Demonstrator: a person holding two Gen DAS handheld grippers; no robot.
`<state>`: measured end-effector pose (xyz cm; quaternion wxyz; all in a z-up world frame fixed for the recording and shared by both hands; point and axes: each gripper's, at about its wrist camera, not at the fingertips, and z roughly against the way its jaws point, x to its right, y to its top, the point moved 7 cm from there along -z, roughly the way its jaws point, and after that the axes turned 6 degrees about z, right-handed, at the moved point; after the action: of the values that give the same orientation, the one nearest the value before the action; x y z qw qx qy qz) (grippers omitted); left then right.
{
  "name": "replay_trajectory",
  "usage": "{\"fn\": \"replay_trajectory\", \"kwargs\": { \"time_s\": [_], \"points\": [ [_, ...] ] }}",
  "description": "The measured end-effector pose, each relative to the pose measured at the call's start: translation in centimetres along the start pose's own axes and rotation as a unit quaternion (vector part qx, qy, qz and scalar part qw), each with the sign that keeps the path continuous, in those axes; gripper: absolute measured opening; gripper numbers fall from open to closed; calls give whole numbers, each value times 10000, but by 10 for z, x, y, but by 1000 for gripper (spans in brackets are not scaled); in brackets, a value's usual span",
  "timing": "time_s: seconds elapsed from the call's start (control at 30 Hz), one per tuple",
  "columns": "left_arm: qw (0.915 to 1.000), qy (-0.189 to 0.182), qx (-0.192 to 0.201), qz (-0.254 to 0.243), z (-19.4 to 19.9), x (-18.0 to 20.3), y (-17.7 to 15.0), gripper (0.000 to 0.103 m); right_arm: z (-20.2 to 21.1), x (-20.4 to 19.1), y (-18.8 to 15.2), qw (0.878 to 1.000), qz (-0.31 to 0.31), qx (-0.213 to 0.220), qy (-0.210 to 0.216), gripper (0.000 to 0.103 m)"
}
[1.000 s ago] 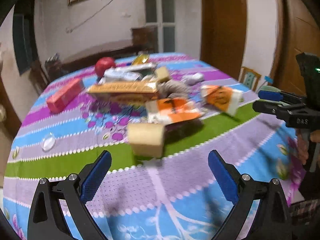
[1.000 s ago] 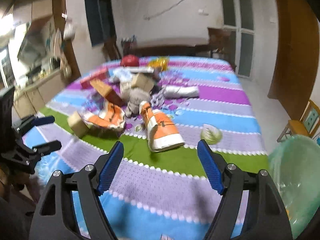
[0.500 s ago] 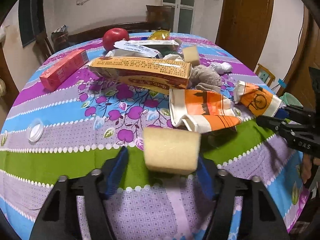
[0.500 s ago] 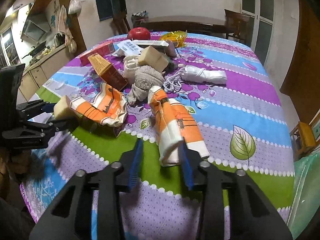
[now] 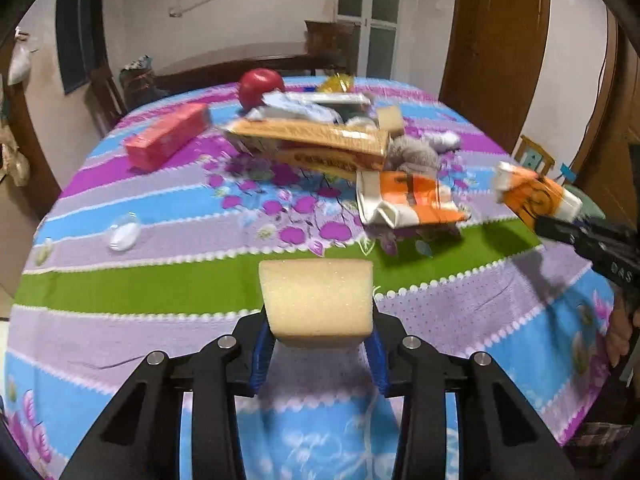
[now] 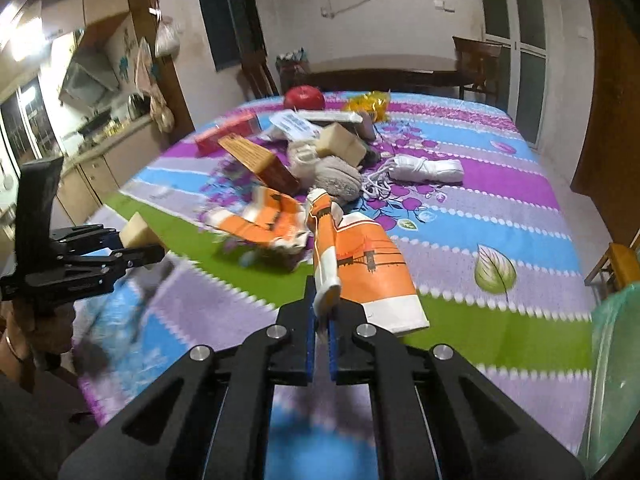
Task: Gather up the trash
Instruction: 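Carry both items over the green basin and open both grippers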
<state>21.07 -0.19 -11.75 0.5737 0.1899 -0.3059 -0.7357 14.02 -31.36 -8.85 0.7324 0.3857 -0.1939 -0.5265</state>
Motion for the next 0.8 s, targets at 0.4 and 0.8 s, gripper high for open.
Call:
{"fn": "replay_trajectory", "kwargs": {
  "time_s": [0.4,0.8],
  "points": [
    [9860,-937,711,-1186,27,154,75,41,145,65,6,9866,-824,1008,-979,4],
    [9332,-2310,457,-2715,-16,404,96,41,233,196,-51,9478,-1942,607,-2454,4]
  ]
}}
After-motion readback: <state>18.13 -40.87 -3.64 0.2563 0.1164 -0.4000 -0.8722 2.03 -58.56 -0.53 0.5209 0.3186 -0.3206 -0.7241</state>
